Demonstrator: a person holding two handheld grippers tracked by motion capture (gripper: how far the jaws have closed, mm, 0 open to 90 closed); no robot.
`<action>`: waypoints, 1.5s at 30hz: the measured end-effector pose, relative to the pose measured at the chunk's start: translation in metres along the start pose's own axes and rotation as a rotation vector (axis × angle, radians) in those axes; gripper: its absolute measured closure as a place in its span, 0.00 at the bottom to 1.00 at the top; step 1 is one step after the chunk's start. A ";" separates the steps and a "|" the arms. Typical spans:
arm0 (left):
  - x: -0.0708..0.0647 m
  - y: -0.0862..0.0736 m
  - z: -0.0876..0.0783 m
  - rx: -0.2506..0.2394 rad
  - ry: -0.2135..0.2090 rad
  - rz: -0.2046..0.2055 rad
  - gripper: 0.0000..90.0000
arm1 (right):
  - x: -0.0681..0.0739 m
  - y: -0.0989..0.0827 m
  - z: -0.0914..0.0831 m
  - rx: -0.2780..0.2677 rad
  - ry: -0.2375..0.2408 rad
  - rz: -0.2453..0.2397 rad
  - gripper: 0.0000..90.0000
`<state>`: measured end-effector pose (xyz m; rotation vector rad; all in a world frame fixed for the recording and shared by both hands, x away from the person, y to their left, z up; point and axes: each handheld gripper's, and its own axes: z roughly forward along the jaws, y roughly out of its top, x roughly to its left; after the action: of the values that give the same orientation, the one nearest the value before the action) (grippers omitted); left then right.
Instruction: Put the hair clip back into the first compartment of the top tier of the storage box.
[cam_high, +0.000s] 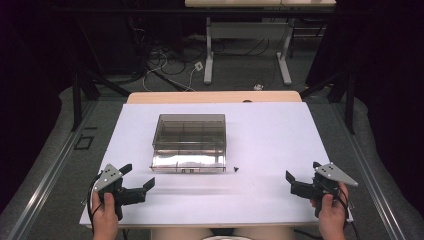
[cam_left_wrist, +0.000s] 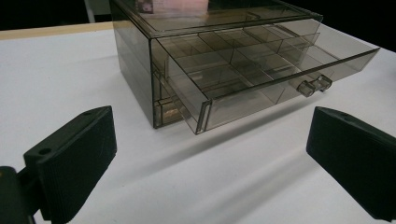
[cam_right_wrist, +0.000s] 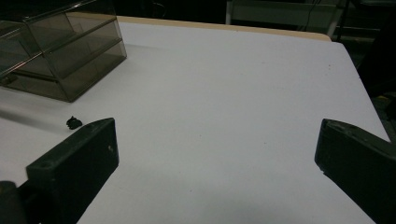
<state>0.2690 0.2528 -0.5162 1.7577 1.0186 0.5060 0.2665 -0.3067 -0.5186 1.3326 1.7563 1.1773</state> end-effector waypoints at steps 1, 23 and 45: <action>0.000 0.000 0.000 0.001 -0.001 -0.001 0.02 | 0.001 0.000 0.001 -0.003 0.001 -0.003 0.00; 0.000 -0.001 -0.003 -0.010 0.003 -0.008 0.02 | 0.032 0.001 0.016 0.049 0.033 -0.101 0.05; 0.001 -0.003 -0.003 -0.008 0.006 -0.032 0.02 | 0.060 0.016 0.037 0.076 0.164 -0.165 0.26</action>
<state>0.2662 0.2558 -0.5175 1.7316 1.0459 0.4946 0.2879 -0.2377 -0.5173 1.1354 2.0048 1.1656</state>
